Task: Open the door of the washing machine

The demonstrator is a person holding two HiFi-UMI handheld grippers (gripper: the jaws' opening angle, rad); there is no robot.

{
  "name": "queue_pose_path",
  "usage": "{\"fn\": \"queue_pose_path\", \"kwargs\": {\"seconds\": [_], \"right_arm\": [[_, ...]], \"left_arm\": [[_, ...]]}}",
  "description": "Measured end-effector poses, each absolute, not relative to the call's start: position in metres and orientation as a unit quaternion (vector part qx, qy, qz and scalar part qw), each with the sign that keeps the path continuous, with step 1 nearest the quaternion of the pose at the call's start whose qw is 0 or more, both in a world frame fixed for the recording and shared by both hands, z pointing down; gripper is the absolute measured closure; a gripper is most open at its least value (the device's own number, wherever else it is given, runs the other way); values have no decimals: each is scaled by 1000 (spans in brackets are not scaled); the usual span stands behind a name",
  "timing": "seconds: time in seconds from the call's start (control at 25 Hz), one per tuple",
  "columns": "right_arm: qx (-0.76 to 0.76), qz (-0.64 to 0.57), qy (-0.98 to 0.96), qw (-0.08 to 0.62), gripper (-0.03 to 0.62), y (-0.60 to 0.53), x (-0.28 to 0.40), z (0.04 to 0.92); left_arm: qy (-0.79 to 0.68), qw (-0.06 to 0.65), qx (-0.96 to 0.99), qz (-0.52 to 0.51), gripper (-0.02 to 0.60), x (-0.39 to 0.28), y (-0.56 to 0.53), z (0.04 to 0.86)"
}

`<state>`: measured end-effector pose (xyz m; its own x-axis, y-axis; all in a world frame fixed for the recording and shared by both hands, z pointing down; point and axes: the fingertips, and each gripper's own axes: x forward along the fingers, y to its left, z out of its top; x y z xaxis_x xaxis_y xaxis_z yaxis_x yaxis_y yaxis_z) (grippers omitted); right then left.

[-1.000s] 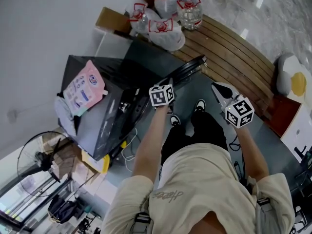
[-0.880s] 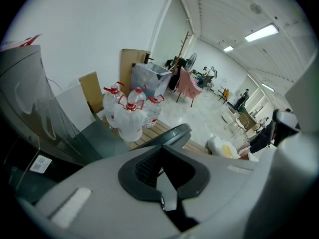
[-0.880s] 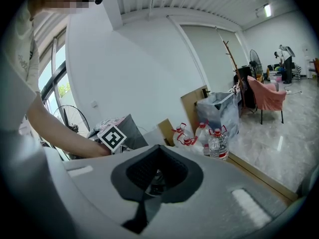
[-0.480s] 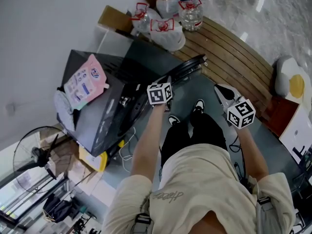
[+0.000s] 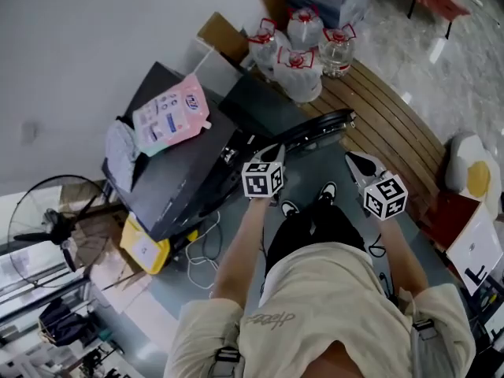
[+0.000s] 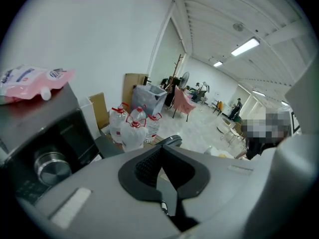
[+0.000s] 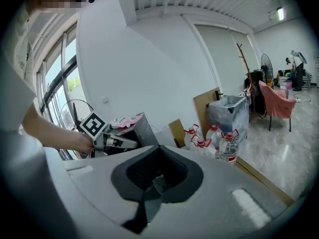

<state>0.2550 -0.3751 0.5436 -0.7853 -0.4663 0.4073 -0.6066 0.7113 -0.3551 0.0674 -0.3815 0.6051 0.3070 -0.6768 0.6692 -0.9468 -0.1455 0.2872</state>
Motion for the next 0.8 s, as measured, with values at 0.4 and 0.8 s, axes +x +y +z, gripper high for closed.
{"fn": "queue_pose_path", "kwargs": {"seconds": [0.4, 0.8], "right_arm": [[234, 174, -949, 121, 592, -347, 165, 485], [177, 60, -976, 112, 592, -313, 91, 410]], "left_arm": [[-636, 242, 720, 136, 563, -13, -316, 505], [-703, 194, 680, 82, 563, -92, -255, 424]]}}
